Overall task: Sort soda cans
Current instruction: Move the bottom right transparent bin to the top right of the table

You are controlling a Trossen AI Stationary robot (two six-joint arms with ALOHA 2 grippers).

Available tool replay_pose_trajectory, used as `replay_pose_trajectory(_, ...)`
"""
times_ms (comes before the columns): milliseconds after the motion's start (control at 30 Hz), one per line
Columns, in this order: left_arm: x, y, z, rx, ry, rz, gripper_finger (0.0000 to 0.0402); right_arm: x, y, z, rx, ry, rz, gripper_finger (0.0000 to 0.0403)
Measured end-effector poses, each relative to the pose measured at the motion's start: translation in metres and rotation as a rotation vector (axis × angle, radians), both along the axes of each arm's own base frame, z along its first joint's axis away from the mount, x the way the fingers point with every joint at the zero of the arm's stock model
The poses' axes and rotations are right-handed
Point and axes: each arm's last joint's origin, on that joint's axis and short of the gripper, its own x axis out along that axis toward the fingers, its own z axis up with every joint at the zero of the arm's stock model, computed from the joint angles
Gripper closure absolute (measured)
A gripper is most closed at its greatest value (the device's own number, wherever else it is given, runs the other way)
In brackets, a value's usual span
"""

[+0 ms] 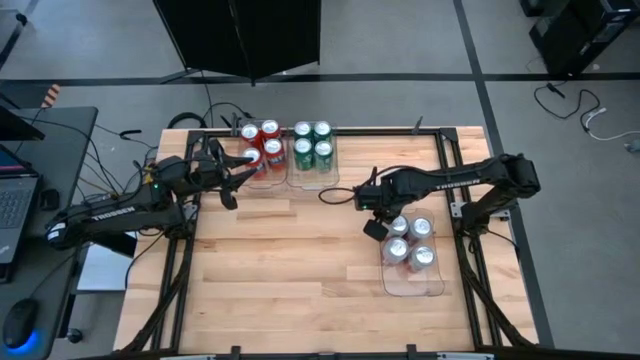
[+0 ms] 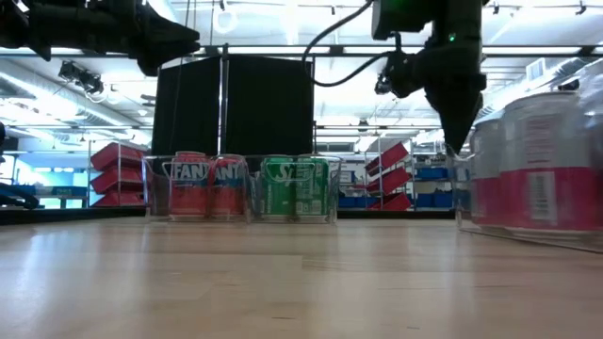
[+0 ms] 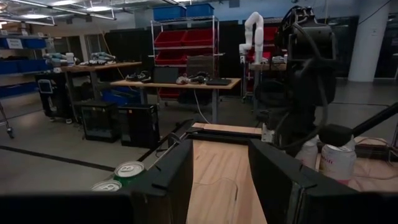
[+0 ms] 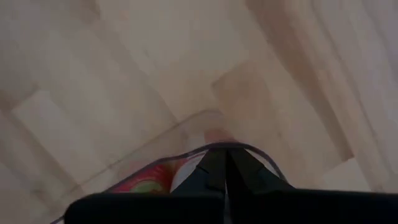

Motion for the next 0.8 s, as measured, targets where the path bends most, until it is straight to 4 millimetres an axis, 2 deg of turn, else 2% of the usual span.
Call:
replay_pose_trajectory(500,0.0,0.0,-0.003,-0.011,0.027,0.0,0.0244,0.015,-0.041,-0.001,-0.207,-0.162,0.021,0.0403)
replay_pose_trajectory(800,0.0,0.0,-0.003,-0.013,0.033,0.0,0.0244,0.025,-0.082,0.007,-0.342,-0.309,0.02,0.0403)
